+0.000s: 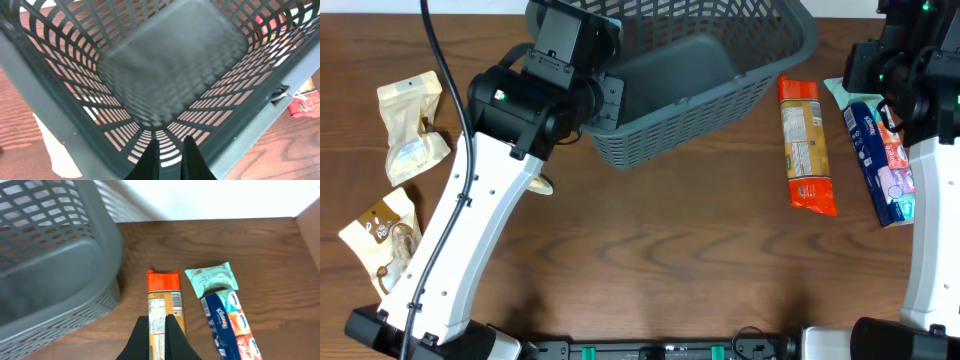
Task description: Pack container
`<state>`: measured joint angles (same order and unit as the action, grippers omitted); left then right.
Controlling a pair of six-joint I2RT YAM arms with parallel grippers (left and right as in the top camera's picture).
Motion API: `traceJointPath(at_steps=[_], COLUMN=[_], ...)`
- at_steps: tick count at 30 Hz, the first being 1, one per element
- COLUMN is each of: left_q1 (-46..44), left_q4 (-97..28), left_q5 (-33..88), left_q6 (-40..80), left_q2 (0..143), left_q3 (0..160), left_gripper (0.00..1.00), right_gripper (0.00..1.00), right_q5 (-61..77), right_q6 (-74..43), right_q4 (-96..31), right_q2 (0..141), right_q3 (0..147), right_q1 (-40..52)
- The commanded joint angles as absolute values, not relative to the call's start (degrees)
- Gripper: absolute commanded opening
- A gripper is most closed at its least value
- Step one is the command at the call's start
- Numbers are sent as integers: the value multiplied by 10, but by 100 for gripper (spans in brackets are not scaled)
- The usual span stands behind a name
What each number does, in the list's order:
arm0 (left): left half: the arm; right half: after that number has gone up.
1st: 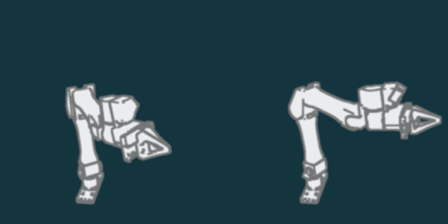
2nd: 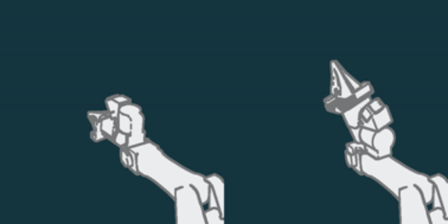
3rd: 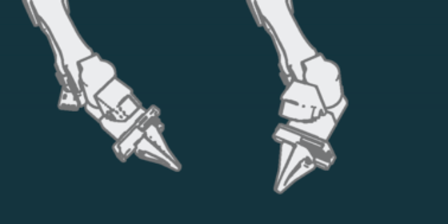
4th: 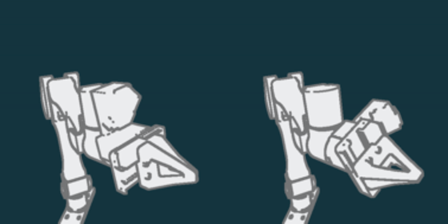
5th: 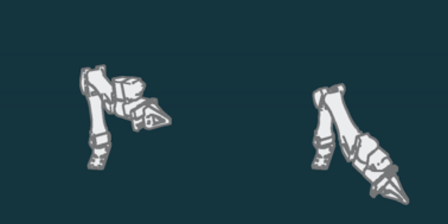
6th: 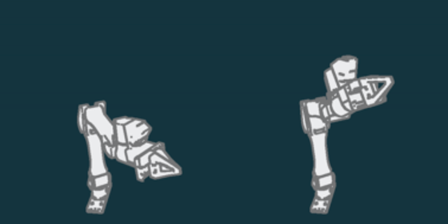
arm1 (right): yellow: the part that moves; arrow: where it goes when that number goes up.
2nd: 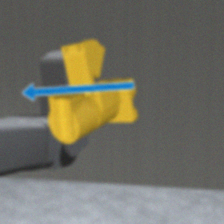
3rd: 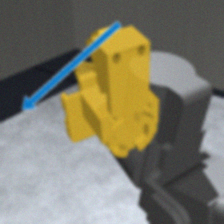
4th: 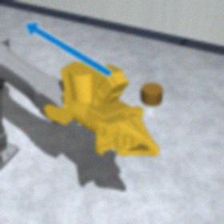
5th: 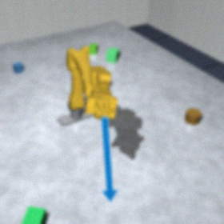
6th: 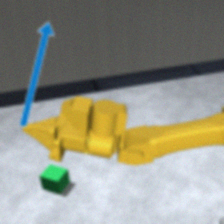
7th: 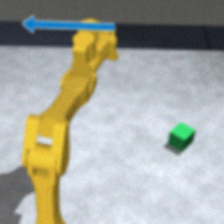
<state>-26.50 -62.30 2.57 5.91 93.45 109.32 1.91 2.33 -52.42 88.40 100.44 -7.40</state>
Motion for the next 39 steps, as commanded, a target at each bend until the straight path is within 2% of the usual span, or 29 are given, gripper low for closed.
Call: traceJointPath(at_steps=[1, 9, 21, 28, 39], left_q1=[-260, -261, -257, -257, -269], left_q4=[-620, -609, -623, -658, -791], left_q5=[14, -7, -47, -101, -95], left_q6=[52, 52, 53, 110, 248], left_q2=[943, 943, 936, 896, 871], left_q3=[1100, 1100, 1101, 1102, 1102], left_gripper=[6, 6, 6, 6, 6], right_gripper=[1, 1, 1, 1, 1], right_q5=[34, 57, 125, 123, 118], right_q6=[37, 44, 55, 59, 65], right_q4=[-526, -548, -639, -650, -662], right_q2=[891, 935, 1101, 1133, 1147], right_q3=[1028, 1101, 1330, 1341, 1341], right_q1=[-79, -78, -52, -21, 19])
